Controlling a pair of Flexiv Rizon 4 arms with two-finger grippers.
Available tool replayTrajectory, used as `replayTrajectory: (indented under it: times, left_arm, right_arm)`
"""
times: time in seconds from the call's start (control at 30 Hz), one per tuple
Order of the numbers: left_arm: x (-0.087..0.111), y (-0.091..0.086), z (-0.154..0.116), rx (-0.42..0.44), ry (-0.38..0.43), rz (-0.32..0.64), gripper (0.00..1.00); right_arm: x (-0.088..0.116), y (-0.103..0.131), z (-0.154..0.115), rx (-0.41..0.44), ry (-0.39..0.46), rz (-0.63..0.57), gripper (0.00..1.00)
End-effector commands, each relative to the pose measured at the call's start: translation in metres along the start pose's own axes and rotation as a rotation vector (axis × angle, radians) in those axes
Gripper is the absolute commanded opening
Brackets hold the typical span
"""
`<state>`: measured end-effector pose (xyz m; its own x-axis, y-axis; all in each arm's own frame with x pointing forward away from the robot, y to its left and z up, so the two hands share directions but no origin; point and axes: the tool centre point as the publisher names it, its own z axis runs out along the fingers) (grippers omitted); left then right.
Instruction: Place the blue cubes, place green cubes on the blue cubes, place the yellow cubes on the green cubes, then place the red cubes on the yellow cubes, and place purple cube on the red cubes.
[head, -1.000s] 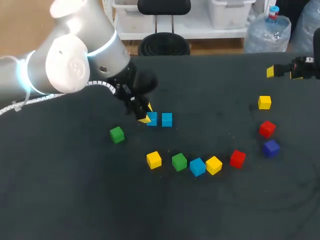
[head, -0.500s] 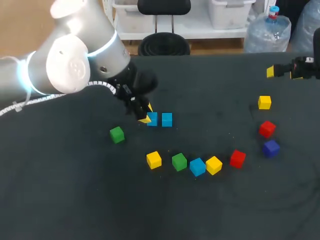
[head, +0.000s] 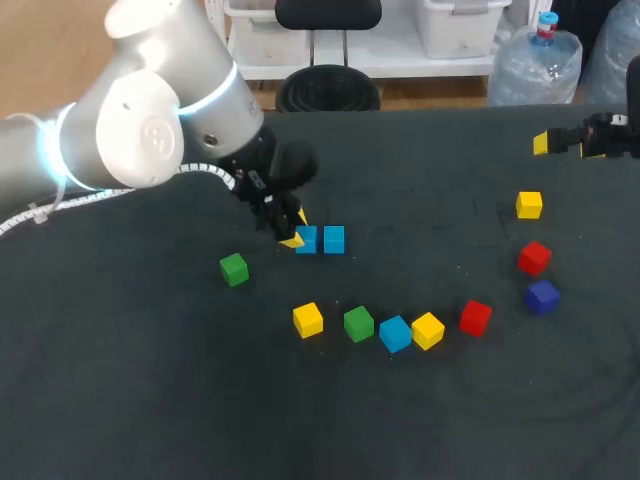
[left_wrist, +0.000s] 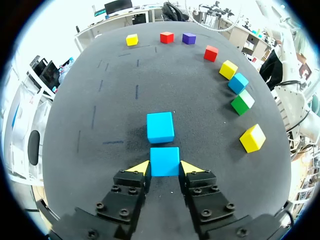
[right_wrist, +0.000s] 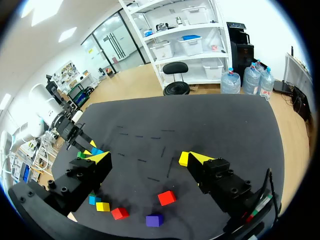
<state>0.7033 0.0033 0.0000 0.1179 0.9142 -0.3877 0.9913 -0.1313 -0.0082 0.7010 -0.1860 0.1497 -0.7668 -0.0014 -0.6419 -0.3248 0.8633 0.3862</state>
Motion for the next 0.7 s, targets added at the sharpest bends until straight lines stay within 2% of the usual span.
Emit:
replayTrajectory:
  times: [0.03, 0.6, 0.63, 0.67, 0.7]
  left_arm:
    - [-0.0009, 0.0023, 0.0013, 0.004, 0.005, -0.002, 0.00]
    - [0.0002, 0.0027, 0.0017, 0.000, 0.010, -0.010, 0.00]
    - [0.0004, 0.0027, 0.0018, -0.001, 0.012, -0.011, 0.08]
    - [0.0007, 0.0027, 0.0018, -0.002, 0.014, -0.013, 0.22]
    - [0.0007, 0.0027, 0.0017, -0.003, 0.015, -0.014, 0.29]
  right_arm:
    - [0.0004, 0.0010, -0.0001, 0.005, -0.001, 0.001, 1.00]
    - [0.0004, 0.0010, -0.0001, 0.005, -0.001, 0.001, 1.00]
    - [0.0004, 0.0010, -0.0001, 0.005, -0.001, 0.001, 1.00]
    - [0.0004, 0.0010, -0.0001, 0.005, -0.001, 0.001, 1.00]
    - [0.0004, 0.0010, -0.0001, 0.005, -0.001, 0.001, 1.00]
